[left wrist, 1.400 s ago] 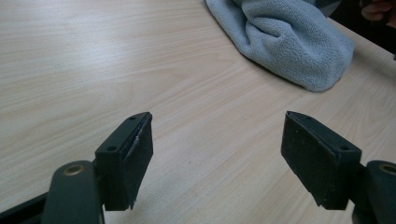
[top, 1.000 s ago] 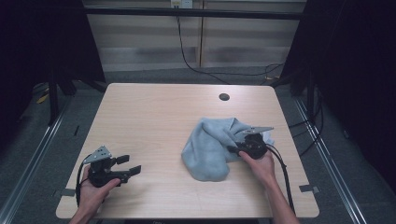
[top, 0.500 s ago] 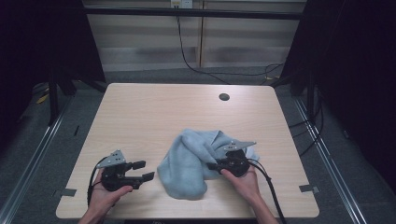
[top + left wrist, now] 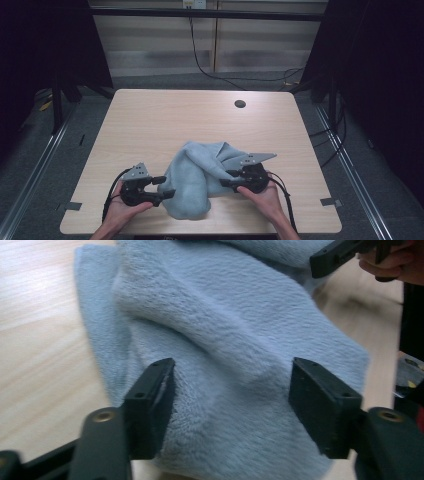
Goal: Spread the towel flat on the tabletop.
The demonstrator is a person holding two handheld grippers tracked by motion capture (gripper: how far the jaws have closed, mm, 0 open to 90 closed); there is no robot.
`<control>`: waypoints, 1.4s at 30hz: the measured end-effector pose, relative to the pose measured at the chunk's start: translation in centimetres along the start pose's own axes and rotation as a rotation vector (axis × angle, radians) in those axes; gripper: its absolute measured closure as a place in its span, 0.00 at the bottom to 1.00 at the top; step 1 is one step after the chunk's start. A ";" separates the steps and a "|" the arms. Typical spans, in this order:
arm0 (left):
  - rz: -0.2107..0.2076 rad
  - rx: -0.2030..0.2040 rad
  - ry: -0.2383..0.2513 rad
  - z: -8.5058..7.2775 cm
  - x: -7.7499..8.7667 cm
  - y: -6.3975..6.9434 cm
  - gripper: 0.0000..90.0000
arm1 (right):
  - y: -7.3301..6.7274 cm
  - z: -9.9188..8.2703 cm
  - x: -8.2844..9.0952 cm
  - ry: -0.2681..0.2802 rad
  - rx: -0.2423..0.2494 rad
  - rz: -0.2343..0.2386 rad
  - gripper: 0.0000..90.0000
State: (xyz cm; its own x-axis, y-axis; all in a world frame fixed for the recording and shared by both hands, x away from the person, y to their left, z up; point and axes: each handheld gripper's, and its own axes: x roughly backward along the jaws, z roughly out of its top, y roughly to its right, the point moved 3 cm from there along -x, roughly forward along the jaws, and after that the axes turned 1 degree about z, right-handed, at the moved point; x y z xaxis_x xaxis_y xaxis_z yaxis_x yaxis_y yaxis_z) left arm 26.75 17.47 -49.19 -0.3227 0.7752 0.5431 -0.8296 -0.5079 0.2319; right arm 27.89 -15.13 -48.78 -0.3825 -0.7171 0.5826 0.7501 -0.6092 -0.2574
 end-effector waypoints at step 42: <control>0.027 0.070 0.197 5.3 1.0 -2.9 0.95 | -3.7 17.0 9.0 0.373 0.229 0.042 0.97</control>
State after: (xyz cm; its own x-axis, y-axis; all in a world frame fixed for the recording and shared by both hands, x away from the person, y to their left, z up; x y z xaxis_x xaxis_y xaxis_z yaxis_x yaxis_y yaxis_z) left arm 31.26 17.72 -45.03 -0.4330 0.8161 0.3827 -0.7883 -0.5487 0.2783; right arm 30.84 -13.64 -29.48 -0.4863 -0.8385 0.2458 0.8534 -0.5162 -0.0728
